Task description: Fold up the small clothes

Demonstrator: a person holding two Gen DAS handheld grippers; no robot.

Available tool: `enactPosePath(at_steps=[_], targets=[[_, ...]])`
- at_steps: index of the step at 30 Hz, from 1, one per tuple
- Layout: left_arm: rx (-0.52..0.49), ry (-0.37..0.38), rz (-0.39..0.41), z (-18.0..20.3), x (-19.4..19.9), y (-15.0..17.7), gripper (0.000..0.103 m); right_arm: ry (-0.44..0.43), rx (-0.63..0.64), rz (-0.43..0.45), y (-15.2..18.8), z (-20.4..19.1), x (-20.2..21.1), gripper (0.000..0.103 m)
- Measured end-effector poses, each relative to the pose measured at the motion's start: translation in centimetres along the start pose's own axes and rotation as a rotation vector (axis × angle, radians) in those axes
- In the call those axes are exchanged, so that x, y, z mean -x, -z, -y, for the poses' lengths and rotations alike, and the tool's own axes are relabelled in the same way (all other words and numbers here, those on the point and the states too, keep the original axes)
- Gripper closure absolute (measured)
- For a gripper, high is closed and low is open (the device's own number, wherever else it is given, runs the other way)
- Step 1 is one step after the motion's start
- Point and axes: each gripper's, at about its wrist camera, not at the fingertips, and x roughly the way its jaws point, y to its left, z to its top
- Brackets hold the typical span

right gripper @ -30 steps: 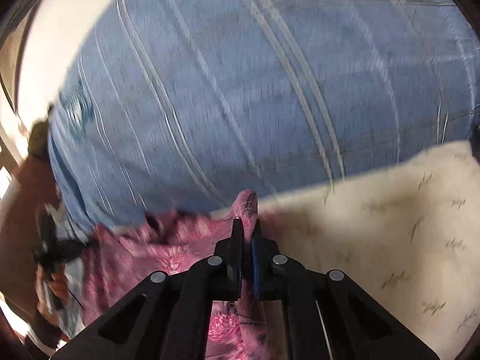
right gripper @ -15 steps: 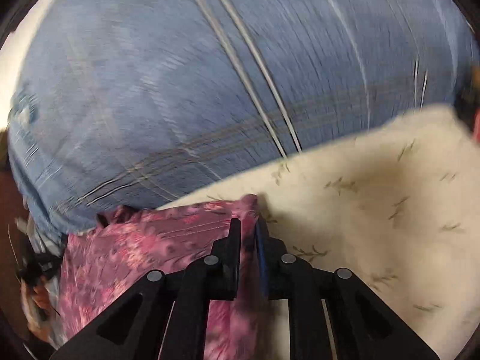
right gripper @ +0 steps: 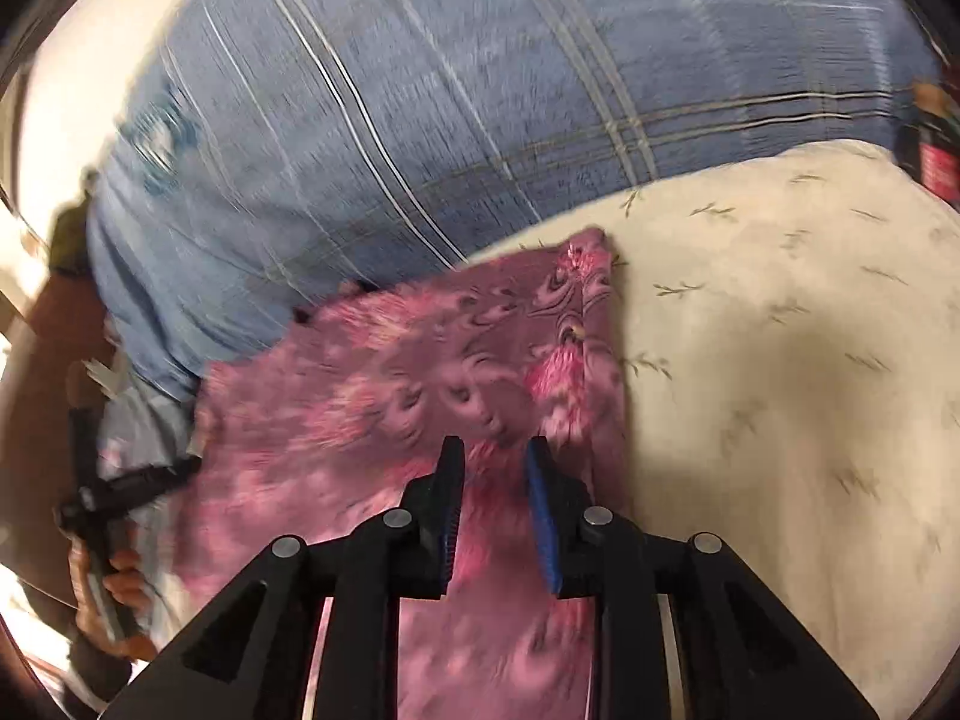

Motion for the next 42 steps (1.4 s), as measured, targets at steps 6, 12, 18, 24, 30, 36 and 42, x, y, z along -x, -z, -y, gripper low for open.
enactPosePath(at_steps=[6, 12, 18, 24, 30, 36, 42], targets=[[0.089, 0.177, -0.029, -1.8, 3.3, 6.5, 0.055, -0.113, -0.197, 0.028, 7.1, 3.6, 6.4, 0.052], [0.243, 0.277, -0.070, -4.2, 3.1, 10.2, 0.055, -0.123, -0.339, 0.041, 10.6, 5.0, 6.1, 0.052], [0.420, 0.383, -0.084, -5.3, 0.3, 9.3, 0.057, -0.176, -0.346, 0.082, 9.0, 3.8, 3.2, 0.077], [0.426, 0.379, 0.009, -4.6, 2.5, 8.3, 0.098, -0.228, -0.272, 0.210, 6.6, 2.9, 7.0, 0.099], [0.477, 0.360, -0.080, -5.9, -0.3, 10.9, 0.097, -0.071, -0.269, 0.044, 9.3, 5.4, 3.8, 0.100], [0.288, 0.311, 0.030, -5.0, 5.6, 10.8, 0.097, 0.023, -0.305, 0.168, 9.3, 4.7, 7.7, 0.084], [0.060, 0.174, 0.195, 0.6, 8.0, 5.2, 0.048, -0.039, -0.098, 0.220, 4.4, -1.9, 6.3, 0.083]])
